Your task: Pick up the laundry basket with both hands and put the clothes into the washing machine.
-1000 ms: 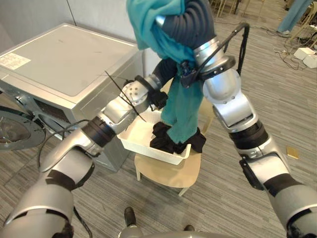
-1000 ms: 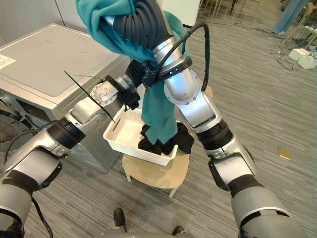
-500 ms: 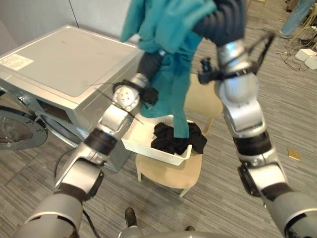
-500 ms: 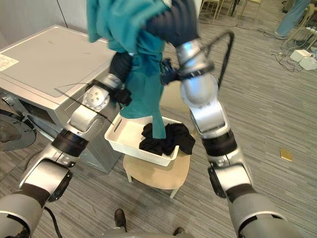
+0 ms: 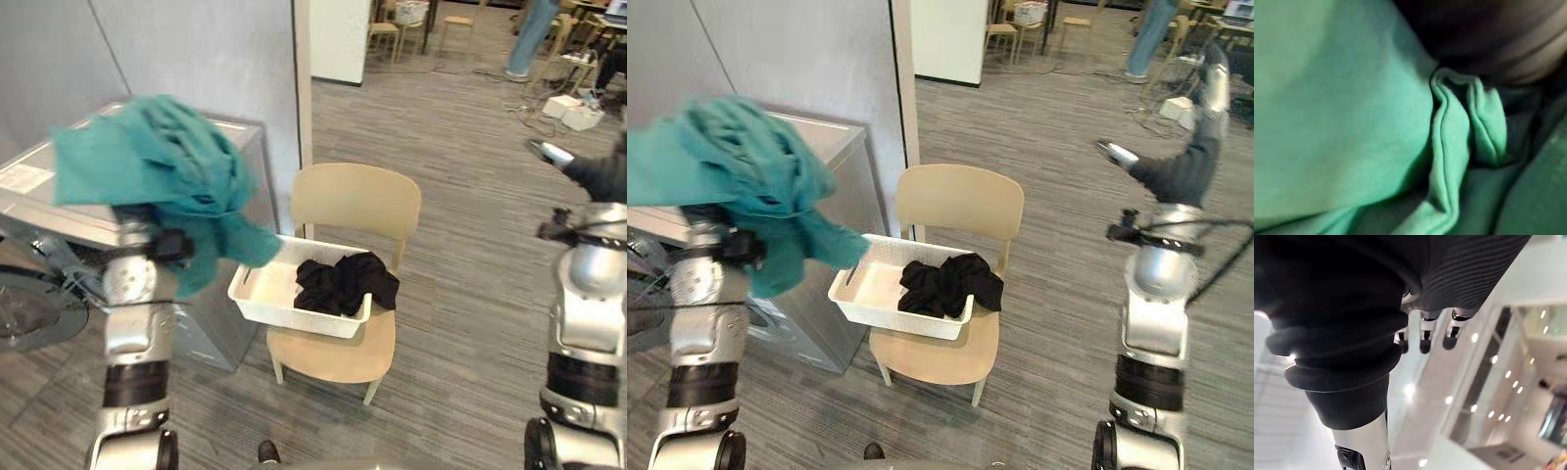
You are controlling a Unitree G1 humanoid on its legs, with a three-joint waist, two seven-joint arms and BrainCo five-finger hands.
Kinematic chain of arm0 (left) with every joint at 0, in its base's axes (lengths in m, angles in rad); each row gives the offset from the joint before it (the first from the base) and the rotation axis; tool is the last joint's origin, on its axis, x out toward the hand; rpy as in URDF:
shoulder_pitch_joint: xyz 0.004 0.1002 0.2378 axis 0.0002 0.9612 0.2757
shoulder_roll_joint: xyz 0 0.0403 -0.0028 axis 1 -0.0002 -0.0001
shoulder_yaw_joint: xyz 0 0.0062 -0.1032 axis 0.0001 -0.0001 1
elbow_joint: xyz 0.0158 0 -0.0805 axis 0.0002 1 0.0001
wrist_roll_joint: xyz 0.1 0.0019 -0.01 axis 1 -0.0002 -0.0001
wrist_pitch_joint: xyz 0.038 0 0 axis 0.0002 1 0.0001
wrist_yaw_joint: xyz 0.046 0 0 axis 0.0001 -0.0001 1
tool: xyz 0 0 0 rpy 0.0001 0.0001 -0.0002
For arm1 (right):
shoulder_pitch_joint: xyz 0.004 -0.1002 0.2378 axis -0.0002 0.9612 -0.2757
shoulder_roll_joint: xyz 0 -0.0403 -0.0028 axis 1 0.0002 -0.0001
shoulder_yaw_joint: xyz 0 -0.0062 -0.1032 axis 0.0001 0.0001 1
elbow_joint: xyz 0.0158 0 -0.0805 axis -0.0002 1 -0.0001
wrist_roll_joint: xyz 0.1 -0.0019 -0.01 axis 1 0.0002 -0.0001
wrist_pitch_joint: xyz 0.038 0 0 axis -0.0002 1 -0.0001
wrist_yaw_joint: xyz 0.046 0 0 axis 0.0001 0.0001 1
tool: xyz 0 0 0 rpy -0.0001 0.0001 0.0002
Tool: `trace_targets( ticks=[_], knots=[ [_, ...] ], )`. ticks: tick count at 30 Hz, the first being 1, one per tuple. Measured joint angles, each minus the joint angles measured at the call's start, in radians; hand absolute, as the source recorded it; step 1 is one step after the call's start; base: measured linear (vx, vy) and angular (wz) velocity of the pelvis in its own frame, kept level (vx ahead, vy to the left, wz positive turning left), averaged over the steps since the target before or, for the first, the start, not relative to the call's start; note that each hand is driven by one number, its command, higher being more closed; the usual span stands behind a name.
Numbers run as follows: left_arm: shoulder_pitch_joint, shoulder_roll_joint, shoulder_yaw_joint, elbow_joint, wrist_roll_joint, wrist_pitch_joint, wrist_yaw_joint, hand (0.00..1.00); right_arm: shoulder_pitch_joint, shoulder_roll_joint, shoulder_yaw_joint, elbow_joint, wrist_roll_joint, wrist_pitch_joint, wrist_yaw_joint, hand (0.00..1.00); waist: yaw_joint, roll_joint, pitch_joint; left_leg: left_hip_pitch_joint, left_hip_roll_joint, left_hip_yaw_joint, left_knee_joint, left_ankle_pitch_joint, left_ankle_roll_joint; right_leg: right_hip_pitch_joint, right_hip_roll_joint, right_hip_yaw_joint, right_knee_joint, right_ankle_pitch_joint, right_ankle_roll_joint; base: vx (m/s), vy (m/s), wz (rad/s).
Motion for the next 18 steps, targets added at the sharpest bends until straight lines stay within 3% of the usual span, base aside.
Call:
trace_targets(
  ticks=[2, 3, 4, 5, 8, 11, 12, 15, 16, 17, 18],
  knots=[
    [0.034, 0.000, 0.041, -0.005, 0.019, -0.012, 0.023, 1.00, 0.118, 0.028, -0.067, -0.013, -0.064, 0.021, -0.010, 0.00, -0.011, -0.011, -0.001, -0.028, -0.007, -0.035, 0.006, -0.009, 0.014, -0.034, 0.005, 0.107, 0.074, -0.056, 0.033, -0.09, -0.008, 0.40],
    [0.053, -0.001, 0.050, -0.009, 0.021, -0.012, 0.026, 1.00, 0.181, 0.052, -0.105, -0.012, -0.084, 0.031, -0.015, 0.00, -0.035, -0.015, 0.001, -0.047, -0.013, -0.072, 0.017, -0.010, 0.015, -0.047, 0.033, 0.204, 0.157, -0.123, 0.025, -0.03, -0.132, 1.35],
    [0.101, -0.004, 0.064, -0.035, 0.024, -0.010, 0.032, 1.00, 0.265, 0.091, -0.172, 0.008, -0.129, 0.051, -0.018, 0.00, -0.063, -0.044, -0.002, -0.067, -0.048, -0.149, 0.033, -0.009, 0.015, -0.048, 0.061, 0.312, 0.266, -0.235, 0.023, 0.03, -0.148, 1.45],
    [0.136, -0.010, 0.080, -0.065, 0.028, -0.010, 0.042, 1.00, 0.297, 0.102, -0.206, 0.038, -0.146, 0.062, -0.019, 0.00, -0.057, -0.066, -0.005, -0.077, -0.073, -0.168, 0.029, -0.001, 0.014, -0.041, 0.050, 0.341, 0.245, -0.289, 0.019, 0.05, -0.118, 1.20],
    [0.265, -0.055, 0.142, -0.140, 0.047, -0.010, 0.037, 1.00, 0.375, 0.111, -0.263, 0.195, -0.179, 0.116, -0.017, 0.00, -0.028, -0.035, -0.012, -0.137, -0.052, -0.225, 0.045, 0.008, 0.012, -0.032, 0.082, 0.263, 0.194, -0.288, -0.014, -0.04, -0.080, 0.67],
    [0.378, -0.095, 0.231, -0.213, 0.046, -0.015, 0.016, 1.00, 0.411, 0.103, -0.231, 0.315, -0.211, 0.122, 0.012, 0.00, 0.018, -0.019, -0.023, -0.219, -0.022, -0.256, 0.100, 0.013, 0.006, -0.065, 0.117, 0.238, 0.178, -0.275, -0.025, -0.02, -0.078, 0.27],
    [0.410, -0.124, 0.254, -0.225, 0.045, -0.024, 0.007, 1.00, 0.419, 0.087, -0.206, 0.391, -0.219, 0.119, 0.040, 0.00, 0.039, -0.018, -0.022, -0.259, -0.015, -0.279, 0.112, 0.046, 0.007, -0.091, 0.125, 0.219, 0.190, -0.270, -0.031, 0.00, -0.079, 0.45],
    [0.454, -0.184, 0.238, -0.224, 0.037, -0.020, -0.002, 1.00, 0.384, 0.057, -0.199, 0.617, -0.223, 0.116, 0.089, 0.00, 0.054, -0.008, 0.017, -0.314, -0.009, -0.350, 0.113, 0.113, -0.007, -0.130, 0.136, 0.165, 0.258, -0.282, -0.048, -0.03, -0.100, 0.74],
    [0.470, -0.203, 0.204, -0.223, 0.028, -0.012, -0.005, 1.00, 0.355, 0.035, -0.207, 0.742, -0.211, 0.117, 0.098, 0.00, 0.054, 0.017, 0.037, -0.353, -0.004, -0.387, 0.119, 0.164, -0.027, -0.139, 0.162, 0.160, 0.243, -0.277, -0.076, -0.14, -0.132, 1.04],
    [0.466, -0.216, 0.184, -0.222, 0.018, -0.008, -0.014, 1.00, 0.351, 0.027, -0.219, 0.794, -0.206, 0.120, 0.102, 0.00, 0.049, 0.011, 0.040, -0.368, -0.016, -0.410, 0.097, 0.223, -0.052, -0.131, 0.158, 0.149, 0.225, -0.270, -0.076, -0.21, -0.115, 1.37],
    [0.468, -0.250, 0.159, -0.220, 0.010, -0.003, -0.041, 1.00, 0.342, 0.035, -0.270, 0.899, -0.201, 0.132, 0.121, 0.00, 0.046, 0.001, 0.062, -0.401, -0.036, -0.420, 0.156, 0.206, -0.019, -0.131, 0.125, 0.067, 0.220, -0.253, -0.096, -0.14, -0.057, 1.20]
  ],
)
